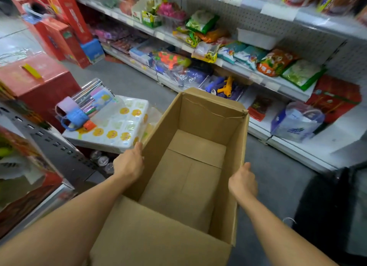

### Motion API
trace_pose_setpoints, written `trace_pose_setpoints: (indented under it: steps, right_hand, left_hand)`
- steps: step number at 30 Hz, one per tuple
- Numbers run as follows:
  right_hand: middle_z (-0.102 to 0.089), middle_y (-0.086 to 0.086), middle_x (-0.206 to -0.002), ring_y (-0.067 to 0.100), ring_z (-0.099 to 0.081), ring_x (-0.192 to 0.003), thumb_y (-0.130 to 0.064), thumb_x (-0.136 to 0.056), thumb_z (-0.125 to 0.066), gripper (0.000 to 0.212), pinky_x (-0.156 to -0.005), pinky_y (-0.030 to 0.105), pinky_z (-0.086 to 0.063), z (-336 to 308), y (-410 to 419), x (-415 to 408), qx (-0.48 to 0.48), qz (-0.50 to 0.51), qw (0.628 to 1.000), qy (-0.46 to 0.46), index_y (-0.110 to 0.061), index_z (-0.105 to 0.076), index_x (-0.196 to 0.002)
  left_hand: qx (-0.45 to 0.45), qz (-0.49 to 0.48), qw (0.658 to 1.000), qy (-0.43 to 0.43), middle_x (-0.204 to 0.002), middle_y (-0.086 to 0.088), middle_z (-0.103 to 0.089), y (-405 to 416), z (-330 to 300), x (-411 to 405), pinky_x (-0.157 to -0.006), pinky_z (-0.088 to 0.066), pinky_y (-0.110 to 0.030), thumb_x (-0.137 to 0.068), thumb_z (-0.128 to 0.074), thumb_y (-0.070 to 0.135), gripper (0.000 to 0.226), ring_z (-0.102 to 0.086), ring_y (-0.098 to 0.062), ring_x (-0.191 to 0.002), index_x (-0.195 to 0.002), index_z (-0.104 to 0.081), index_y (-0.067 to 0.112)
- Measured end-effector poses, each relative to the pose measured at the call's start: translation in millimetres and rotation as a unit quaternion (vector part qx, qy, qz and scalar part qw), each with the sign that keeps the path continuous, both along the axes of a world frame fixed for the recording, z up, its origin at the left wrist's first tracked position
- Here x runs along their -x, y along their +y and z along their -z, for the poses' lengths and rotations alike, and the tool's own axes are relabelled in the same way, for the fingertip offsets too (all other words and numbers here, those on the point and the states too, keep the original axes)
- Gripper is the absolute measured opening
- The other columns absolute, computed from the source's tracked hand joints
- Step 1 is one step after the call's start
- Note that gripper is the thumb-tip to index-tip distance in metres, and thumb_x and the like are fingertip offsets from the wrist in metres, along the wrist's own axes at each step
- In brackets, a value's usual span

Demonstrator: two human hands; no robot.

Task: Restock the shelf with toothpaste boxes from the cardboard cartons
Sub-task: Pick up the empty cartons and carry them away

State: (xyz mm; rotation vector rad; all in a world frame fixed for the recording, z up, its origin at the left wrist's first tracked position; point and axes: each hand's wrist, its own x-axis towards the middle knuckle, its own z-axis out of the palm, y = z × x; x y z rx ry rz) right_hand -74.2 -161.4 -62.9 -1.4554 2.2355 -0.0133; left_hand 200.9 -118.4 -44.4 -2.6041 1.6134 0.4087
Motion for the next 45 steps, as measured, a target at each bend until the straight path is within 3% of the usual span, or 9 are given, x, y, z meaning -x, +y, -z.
trace_pose_setpoints:
  steps: [7, 16, 21, 26, 29, 32, 36, 40, 45]
  right_hand:
    - [-0.06, 0.02, -0.111, 0.039, -0.057, -0.101, -0.003, -0.092, -0.037, 0.026, -0.077, 0.041, -0.048, -36, -48, 11, 0.038, -0.003, 0.999, 0.007, -0.007, -0.038, -0.118]
    - [-0.06, 0.019, -0.109, 0.036, -0.059, -0.098, -0.003, -0.093, -0.037, 0.032, -0.073, 0.037, -0.048, -52, -135, 30, 0.076, -0.057, 0.994, 0.05, -0.009, -0.039, -0.124]
    - [-0.058, 0.02, -0.113, 0.035, -0.058, -0.1, -0.005, -0.095, -0.039, 0.034, -0.066, 0.033, -0.038, -55, -211, 52, 0.077, -0.126, 0.987, 0.054, -0.009, -0.039, -0.129]
    - [-0.057, 0.023, -0.118, 0.039, -0.056, -0.105, -0.007, -0.093, -0.041, 0.033, -0.077, 0.038, -0.044, -45, -297, 70, 0.054, -0.219, 0.974, 0.033, -0.01, -0.042, -0.126]
    - [-0.056, 0.024, -0.117, 0.04, -0.056, -0.105, -0.007, -0.092, -0.041, 0.033, -0.075, 0.036, -0.04, -39, -334, 78, 0.042, -0.265, 0.962, 0.038, -0.01, -0.04, -0.124]
    - [-0.055, 0.024, -0.119, 0.04, -0.055, -0.106, -0.008, -0.093, -0.04, 0.035, -0.072, 0.034, -0.036, -33, -361, 79, 0.033, -0.293, 0.955, 0.044, -0.011, -0.04, -0.128]
    - [-0.056, 0.024, -0.117, 0.04, -0.055, -0.106, -0.008, -0.093, -0.042, 0.039, -0.074, 0.036, -0.04, -20, -384, 64, 0.036, -0.337, 0.94, 0.05, -0.013, -0.039, -0.132]
    - [-0.057, 0.023, -0.118, 0.038, -0.056, -0.106, -0.008, -0.093, -0.044, 0.038, -0.079, 0.037, -0.043, -1, -392, 36, 0.041, -0.361, 0.931, 0.049, -0.013, -0.039, -0.13]
    - [-0.059, 0.023, -0.113, 0.039, -0.057, -0.102, -0.011, -0.094, -0.043, 0.033, -0.074, 0.038, -0.042, 35, -401, 2, 0.041, -0.394, 0.917, 0.04, -0.012, -0.041, -0.127]
  left_hand:
    - [0.013, -0.018, 0.998, 0.065, -0.11, -0.015, -0.061, -30, -15, 11, -0.074, -0.041, -0.037, -0.096, -0.043, 0.021, 0.022, -0.058, -0.035, -0.102, -0.116, -0.039, 0.014]
    - [0.027, -0.048, 0.994, 0.095, -0.111, -0.017, -0.061, -75, -23, 38, -0.078, -0.044, -0.039, -0.096, -0.045, 0.022, 0.029, -0.058, -0.035, -0.102, -0.121, -0.036, 0.012]
    - [0.024, -0.106, 0.986, 0.124, -0.115, -0.015, -0.058, -109, -17, 78, -0.081, -0.044, -0.039, -0.095, -0.045, 0.022, 0.033, -0.058, -0.035, -0.103, -0.125, -0.033, 0.013]
    - [0.014, -0.213, 0.967, 0.138, -0.108, -0.016, -0.06, -148, -6, 134, -0.079, -0.048, -0.039, -0.092, -0.047, 0.013, 0.04, -0.06, -0.035, -0.097, -0.127, -0.028, 0.013]
    - [0.01, -0.256, 0.956, 0.143, -0.105, -0.017, -0.062, -166, 4, 160, -0.074, -0.046, -0.038, -0.091, -0.048, 0.011, 0.03, -0.061, -0.036, -0.095, -0.116, -0.031, 0.012]
    - [0.003, -0.283, 0.946, 0.156, -0.108, -0.015, -0.062, -183, 14, 175, -0.078, -0.05, -0.04, -0.092, -0.049, 0.012, 0.04, -0.062, -0.033, -0.096, -0.127, -0.03, 0.012]
    - [0.004, -0.319, 0.932, 0.17, -0.109, -0.011, -0.06, -193, 29, 178, -0.075, -0.05, -0.034, -0.093, -0.05, 0.012, 0.043, -0.061, -0.026, -0.096, -0.131, -0.029, 0.013]
    - [0.015, -0.352, 0.913, 0.204, -0.099, -0.006, -0.055, -192, 49, 166, -0.079, -0.055, -0.041, -0.089, -0.053, 0.009, 0.033, -0.061, -0.025, -0.091, -0.113, -0.031, 0.018]
    - [0.037, -0.385, 0.895, 0.222, -0.092, -0.002, -0.053, -189, 78, 148, -0.068, -0.054, -0.03, -0.089, -0.055, 0.007, 0.031, -0.059, -0.017, -0.081, -0.11, -0.035, 0.015]
